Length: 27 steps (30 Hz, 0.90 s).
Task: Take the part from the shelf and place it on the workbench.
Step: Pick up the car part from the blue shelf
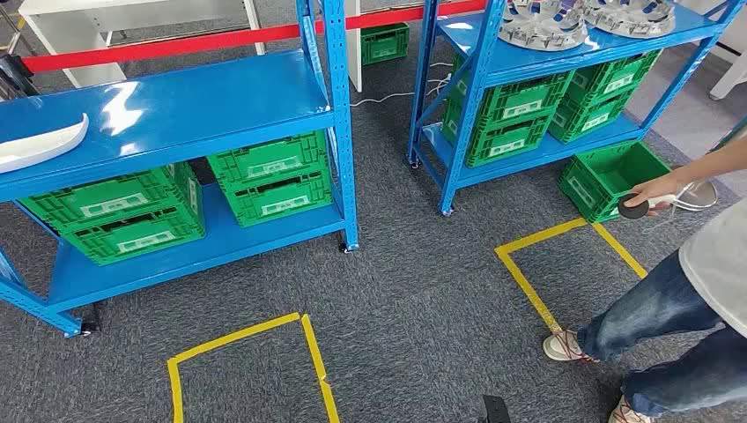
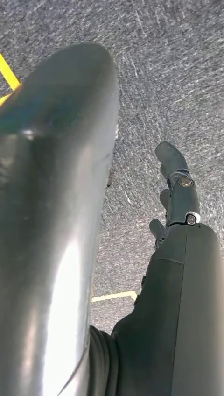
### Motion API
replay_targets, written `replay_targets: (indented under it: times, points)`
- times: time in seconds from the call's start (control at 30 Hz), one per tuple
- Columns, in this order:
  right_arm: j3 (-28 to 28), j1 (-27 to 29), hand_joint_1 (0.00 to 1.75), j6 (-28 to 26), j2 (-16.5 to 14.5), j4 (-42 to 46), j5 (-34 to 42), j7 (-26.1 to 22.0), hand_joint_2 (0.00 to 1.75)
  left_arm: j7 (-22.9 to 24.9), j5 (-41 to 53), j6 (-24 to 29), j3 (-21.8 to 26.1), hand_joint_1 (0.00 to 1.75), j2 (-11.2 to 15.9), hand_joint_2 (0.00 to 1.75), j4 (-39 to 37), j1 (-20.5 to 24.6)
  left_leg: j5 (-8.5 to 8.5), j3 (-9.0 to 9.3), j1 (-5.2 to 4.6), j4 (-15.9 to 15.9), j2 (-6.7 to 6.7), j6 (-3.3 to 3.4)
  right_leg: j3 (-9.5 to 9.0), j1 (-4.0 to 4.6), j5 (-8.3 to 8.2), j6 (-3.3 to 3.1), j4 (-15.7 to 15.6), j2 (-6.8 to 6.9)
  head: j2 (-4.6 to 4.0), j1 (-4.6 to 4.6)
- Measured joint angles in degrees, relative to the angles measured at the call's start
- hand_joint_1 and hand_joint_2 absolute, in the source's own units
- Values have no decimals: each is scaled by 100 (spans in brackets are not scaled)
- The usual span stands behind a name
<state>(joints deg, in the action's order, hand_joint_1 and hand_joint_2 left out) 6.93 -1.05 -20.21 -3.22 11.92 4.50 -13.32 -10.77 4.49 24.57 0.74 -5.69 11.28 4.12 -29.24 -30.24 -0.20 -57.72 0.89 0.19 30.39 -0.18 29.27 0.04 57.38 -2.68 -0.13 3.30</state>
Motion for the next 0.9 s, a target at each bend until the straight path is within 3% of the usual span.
replay_targets:
  times: [0.17,0.3,0.53,0.9]
  points:
    - [21,0,0,19,-1,-6,-1,-25,0,-36,130,1,-20,0,0,175,-8,1,0,0,0,0,0,0,1,0,0,0,0,0,0,0]
    - [39,-6,0,37,1,-8,-30,-100,0,-537,466,-38,-192,0,-3,0,13,150,3,1,0,0,9,2,7,0,-1,0,0,7,0,0]
    - [57,-28,0,105,1,-8,-115,-106,0,-933,1247,-119,-698,0,-90,0,111,847,11,0,-1,-1,12,-1,-1,-2,-12,5,1,15,0,0]
    - [61,-33,0,208,4,-10,-287,-119,0,-1590,1732,-304,-1184,0,-379,0,330,1516,11,-3,-1,-2,12,-1,4,-3,-14,6,1,15,0,0]
